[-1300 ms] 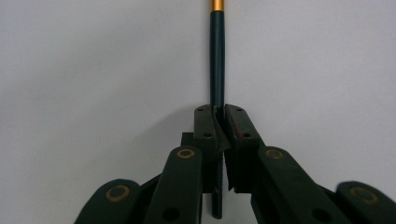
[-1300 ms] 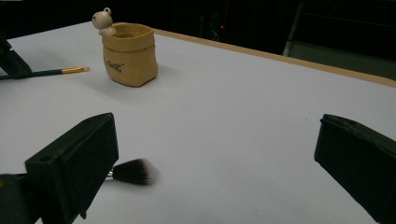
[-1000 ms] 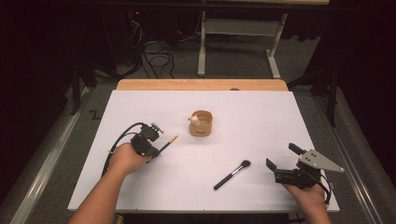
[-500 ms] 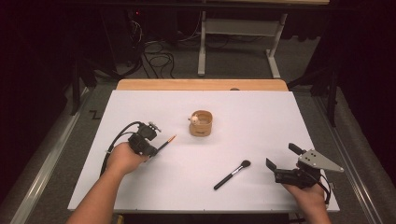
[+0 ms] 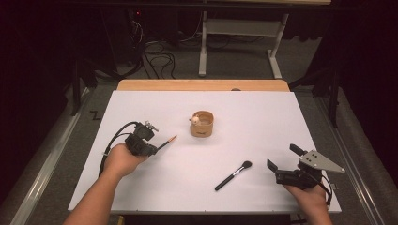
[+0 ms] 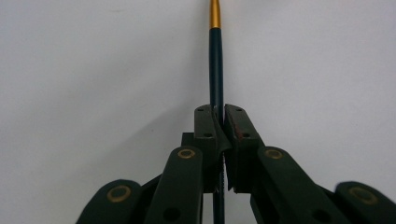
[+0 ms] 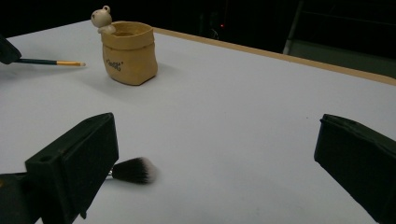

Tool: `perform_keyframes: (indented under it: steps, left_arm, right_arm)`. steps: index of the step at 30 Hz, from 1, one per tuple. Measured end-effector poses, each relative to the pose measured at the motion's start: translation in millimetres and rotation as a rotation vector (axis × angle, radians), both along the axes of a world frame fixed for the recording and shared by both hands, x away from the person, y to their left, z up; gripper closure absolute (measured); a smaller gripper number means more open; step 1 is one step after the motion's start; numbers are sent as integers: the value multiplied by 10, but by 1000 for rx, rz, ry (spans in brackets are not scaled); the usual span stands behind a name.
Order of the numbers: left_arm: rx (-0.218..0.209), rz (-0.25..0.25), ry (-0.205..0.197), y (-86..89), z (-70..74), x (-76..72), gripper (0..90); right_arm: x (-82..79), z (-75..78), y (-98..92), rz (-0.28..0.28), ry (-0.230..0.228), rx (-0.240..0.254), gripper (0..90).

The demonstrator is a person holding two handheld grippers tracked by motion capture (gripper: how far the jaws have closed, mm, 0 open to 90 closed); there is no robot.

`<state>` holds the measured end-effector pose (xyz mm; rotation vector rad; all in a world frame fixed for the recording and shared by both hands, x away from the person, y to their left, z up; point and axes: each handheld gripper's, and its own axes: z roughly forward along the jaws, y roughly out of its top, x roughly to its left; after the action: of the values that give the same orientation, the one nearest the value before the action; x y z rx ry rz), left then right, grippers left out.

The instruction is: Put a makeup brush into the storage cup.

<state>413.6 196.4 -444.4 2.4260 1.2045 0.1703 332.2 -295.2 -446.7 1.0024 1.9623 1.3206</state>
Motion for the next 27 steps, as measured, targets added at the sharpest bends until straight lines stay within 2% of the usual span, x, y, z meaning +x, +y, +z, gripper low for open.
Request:
perform_keyframes:
  steps: [4,12,14,16,17,18,21,24,25,27]
  left_arm:
    - [0,1,-12,3,4,-5,846]
    - [-44,3,-40,14,19,-60,845]
    - [-75,13,-61,34,9,-94,846]
    - [-84,8,-60,53,6,-103,846]
    - [-116,19,-73,73,-16,-134,846]
    - [-116,19,-73,73,-16,-134,846]
    - [-162,18,-89,109,-64,-201,845]
    - [-183,14,-101,119,-86,-234,845]
    - [-209,9,-121,134,-102,-265,846]
    - [-226,13,-131,139,-114,-280,846]
  right_arm:
    - [0,0,-3,-2,1,2,6]
    - [-2,-1,-3,-6,3,6,6]
    - [-3,0,-4,-7,2,5,6]
    - [-4,0,-4,-6,2,5,6]
    - [-2,1,-4,-4,-1,4,6]
    - [-2,1,-4,-4,-1,4,6]
    - [0,-2,-3,-2,1,0,6]
    - [-1,-3,1,-1,2,0,6]
    - [-1,-3,4,0,1,-1,6]
    - [-1,-4,6,0,2,-2,6]
